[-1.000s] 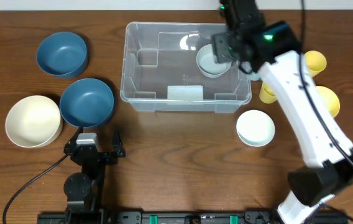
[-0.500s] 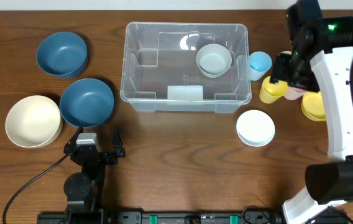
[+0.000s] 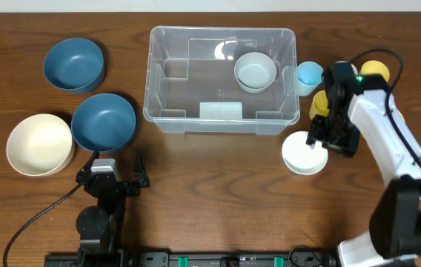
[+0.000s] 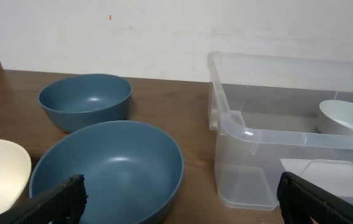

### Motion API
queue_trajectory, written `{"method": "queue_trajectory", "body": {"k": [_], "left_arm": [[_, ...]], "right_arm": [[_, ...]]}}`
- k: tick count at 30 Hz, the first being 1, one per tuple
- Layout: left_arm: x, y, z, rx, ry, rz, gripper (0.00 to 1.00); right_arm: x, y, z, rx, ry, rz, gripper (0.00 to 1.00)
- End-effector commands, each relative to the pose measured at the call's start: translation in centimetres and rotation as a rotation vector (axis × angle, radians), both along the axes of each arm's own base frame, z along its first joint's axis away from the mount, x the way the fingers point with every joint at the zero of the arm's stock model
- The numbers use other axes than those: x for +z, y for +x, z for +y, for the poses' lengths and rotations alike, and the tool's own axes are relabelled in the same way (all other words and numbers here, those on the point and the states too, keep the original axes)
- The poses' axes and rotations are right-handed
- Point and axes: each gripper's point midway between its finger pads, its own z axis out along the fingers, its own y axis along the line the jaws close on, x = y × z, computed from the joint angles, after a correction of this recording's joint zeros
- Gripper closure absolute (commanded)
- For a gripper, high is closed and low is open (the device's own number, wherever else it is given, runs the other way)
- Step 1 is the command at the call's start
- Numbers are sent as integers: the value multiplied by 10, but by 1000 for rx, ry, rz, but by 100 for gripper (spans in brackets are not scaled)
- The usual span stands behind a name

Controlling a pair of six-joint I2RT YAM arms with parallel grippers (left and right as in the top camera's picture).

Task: Pack container
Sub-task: 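Grasp the white plate rim with the right gripper and lift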

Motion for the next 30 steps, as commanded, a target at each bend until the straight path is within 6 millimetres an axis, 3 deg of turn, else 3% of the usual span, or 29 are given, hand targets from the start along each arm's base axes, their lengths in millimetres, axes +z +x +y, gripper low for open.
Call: {"method": "queue_trajectory", "body": {"k": [1, 10, 15, 22, 29, 30], "left_arm": [[-15, -1, 0, -2, 13, 46, 2], [-15, -1, 0, -2, 13, 46, 2], [-15, -1, 0, -2, 13, 46, 2], [-15, -1, 0, -2, 13, 46, 2], [-15, -1, 0, -2, 13, 46, 2], [-15, -1, 0, -2, 13, 46, 2]], "right_arm": [[6, -11, 3, -53, 28, -53, 39], [-25, -36, 4, -167, 43, -109, 44], [-49, -36, 6, -180, 65, -141, 48], [-69, -32, 7, -191, 75, -195, 69], [-80, -48, 6, -190, 68, -153, 98], [-81, -50, 6, -190, 67, -146, 99]]}}
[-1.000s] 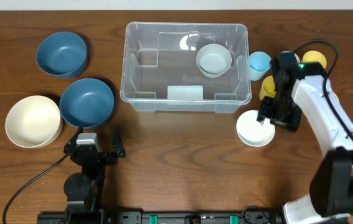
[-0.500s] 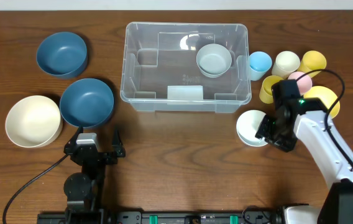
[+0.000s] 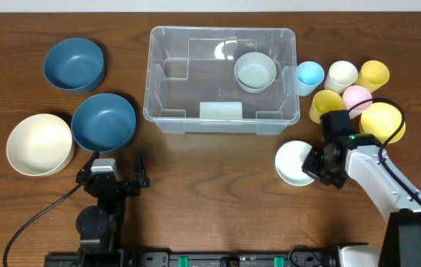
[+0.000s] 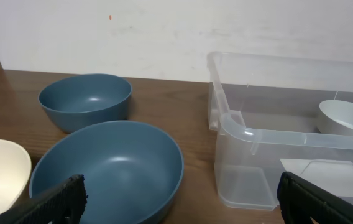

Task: Pack container
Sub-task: 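Grasp the white plate rim with the right gripper and lift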

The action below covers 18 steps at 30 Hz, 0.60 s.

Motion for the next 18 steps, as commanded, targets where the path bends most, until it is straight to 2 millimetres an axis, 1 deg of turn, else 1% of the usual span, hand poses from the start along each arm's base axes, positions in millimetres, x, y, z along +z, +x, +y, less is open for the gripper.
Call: {"method": "queue_trajectory", "body": {"k": [1, 5, 8, 14, 18], "left_arm": [[-15, -1, 0, -2, 13, 46, 2], [-15, -1, 0, -2, 13, 46, 2], [-15, -1, 0, -2, 13, 46, 2], [-15, -1, 0, -2, 13, 46, 2], [-15, -1, 0, -2, 13, 46, 2]], "right_arm": [[-3, -11, -3, -5, -14, 27, 99], [-3, -20, 4, 31, -12, 58, 99], [-3, -25, 15, 85, -11, 72, 99], [-3, -35, 55, 273, 10, 67, 99], [-2, -42, 90, 427, 35, 39, 99]]}}
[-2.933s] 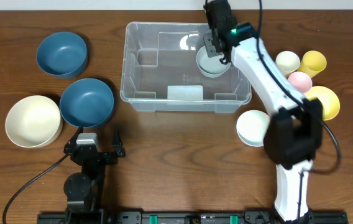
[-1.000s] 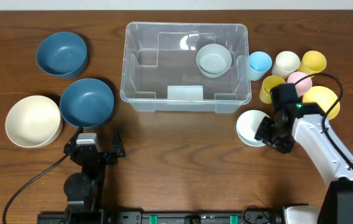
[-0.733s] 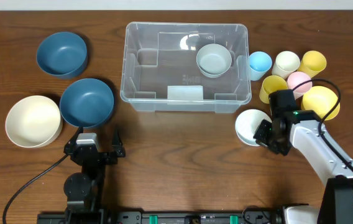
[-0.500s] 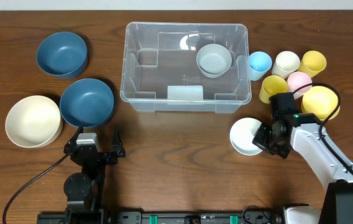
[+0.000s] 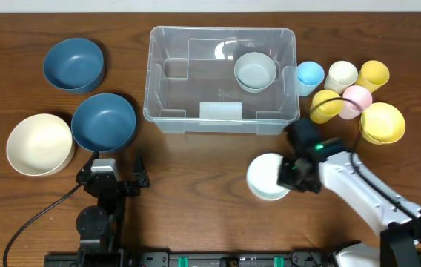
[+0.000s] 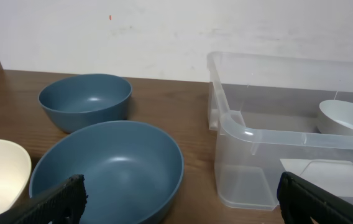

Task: Pack container
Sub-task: 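Grasp the white plate rim with the right gripper and lift, then place the white plate onto the white bowl in the container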

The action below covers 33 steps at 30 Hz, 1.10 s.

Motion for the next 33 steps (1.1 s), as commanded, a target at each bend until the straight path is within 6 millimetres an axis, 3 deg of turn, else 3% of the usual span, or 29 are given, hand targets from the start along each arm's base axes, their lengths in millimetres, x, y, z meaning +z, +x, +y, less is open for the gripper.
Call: {"method": "queue_trajectory", "body": {"k": [1, 6, 12, 21, 25, 28, 33], "left_arm": [[-15, -1, 0, -2, 13, 46, 2], [-15, -1, 0, -2, 13, 46, 2], [-15, -1, 0, -2, 13, 46, 2], [-15, -1, 0, -2, 13, 46, 2], [-15, -1, 0, -2, 13, 46, 2], [-15, -1, 0, -2, 13, 46, 2], [-15, -1, 0, -2, 13, 46, 2]], "right_arm": [[-5, -18, 22, 140, -5, 12, 99], [7, -22, 57, 296, 19, -33, 99], [46, -9, 88, 424, 48, -101, 99], [162, 39, 122, 533, 99, -323, 99], [217, 76, 114, 466, 34, -505, 99], [258, 108, 97, 370, -1, -641, 99], [300, 153, 63, 213, 22, -778, 99]]}}
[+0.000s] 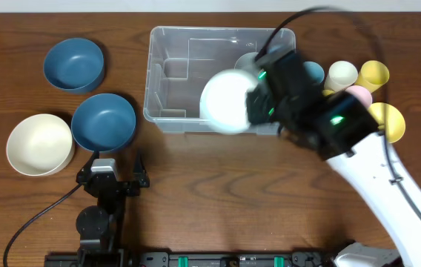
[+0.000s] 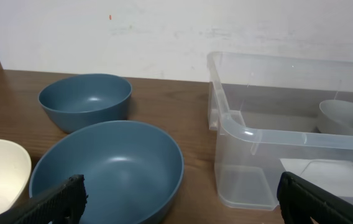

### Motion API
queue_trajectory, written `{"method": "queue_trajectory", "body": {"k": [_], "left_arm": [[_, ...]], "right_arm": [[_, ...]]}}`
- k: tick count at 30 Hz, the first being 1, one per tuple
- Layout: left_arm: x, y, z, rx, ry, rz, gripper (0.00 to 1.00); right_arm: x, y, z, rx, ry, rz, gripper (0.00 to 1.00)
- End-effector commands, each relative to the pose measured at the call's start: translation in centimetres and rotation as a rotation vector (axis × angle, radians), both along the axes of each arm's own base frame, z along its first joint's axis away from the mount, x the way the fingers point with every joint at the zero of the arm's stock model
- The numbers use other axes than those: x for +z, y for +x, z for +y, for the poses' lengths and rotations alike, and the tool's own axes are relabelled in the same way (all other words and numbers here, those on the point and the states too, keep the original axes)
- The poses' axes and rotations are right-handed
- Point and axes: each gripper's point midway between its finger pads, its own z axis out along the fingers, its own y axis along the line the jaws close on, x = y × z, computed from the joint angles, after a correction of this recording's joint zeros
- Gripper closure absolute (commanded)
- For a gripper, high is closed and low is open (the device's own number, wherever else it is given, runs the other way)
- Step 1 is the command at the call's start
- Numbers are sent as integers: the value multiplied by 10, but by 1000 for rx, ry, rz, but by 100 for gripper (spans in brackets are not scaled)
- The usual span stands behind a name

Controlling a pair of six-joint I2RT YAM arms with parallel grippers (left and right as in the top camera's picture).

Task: Pack container
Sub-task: 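Place the white plate onto the white bowl in the container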

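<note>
My right gripper (image 1: pixel 255 100) is lifted high and shut on the rim of a white bowl (image 1: pixel 227 101), which hangs blurred over the front wall of the clear plastic container (image 1: pixel 158 111). A small pale bowl (image 1: pixel 247 58) in the container's far right corner is mostly hidden by the arm; the left wrist view shows this pale bowl (image 2: pixel 347 117) through the wall. My left gripper (image 1: pixel 114 169) rests open near the table's front edge, nothing between its fingers (image 2: pixel 58 199).
Two blue bowls (image 1: pixel 73 64) (image 1: pixel 103 122) and a cream bowl (image 1: pixel 40 144) sit left of the container. Right of it stand a blue cup (image 1: pixel 313 72), a cream cup (image 1: pixel 342 74), a yellow cup (image 1: pixel 374 73), a pink cup (image 1: pixel 357 95) and a yellow bowl (image 1: pixel 390 120).
The right gripper, which held the white bowl low over the table in front of the container, now holds it raised over the container's front wall. The left arm is unchanged.
The right gripper stood at the white bowl beside the cups, right of the container. It then held the bowl nearer the front edge, then further left in front of the container. Now the bowl is lifted over the container. The left gripper stayed open throughout.
</note>
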Motion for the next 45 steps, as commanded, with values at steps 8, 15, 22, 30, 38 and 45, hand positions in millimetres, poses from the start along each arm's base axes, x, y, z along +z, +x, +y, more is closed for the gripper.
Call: {"method": "queue_trajectory", "body": {"k": [8, 15, 22, 30, 38, 45], "left_arm": [[-15, -1, 0, -2, 13, 46, 2], [-15, -1, 0, -2, 13, 46, 2], [-15, -1, 0, -2, 13, 46, 2], [-15, -1, 0, -2, 13, 46, 2], [-15, -1, 0, -2, 13, 46, 2], [-15, -1, 0, -2, 13, 46, 2]], "right_arm": [[1, 92, -58, -158, 57, -78, 99], [-71, 135, -49, -128, -16, 22, 99], [-119, 162, -47, -143, -69, 61, 99], [-143, 175, -53, -178, -117, 63, 99], [-166, 184, -59, -203, -155, 77, 99], [-170, 189, -60, -208, -155, 70, 36]]}}
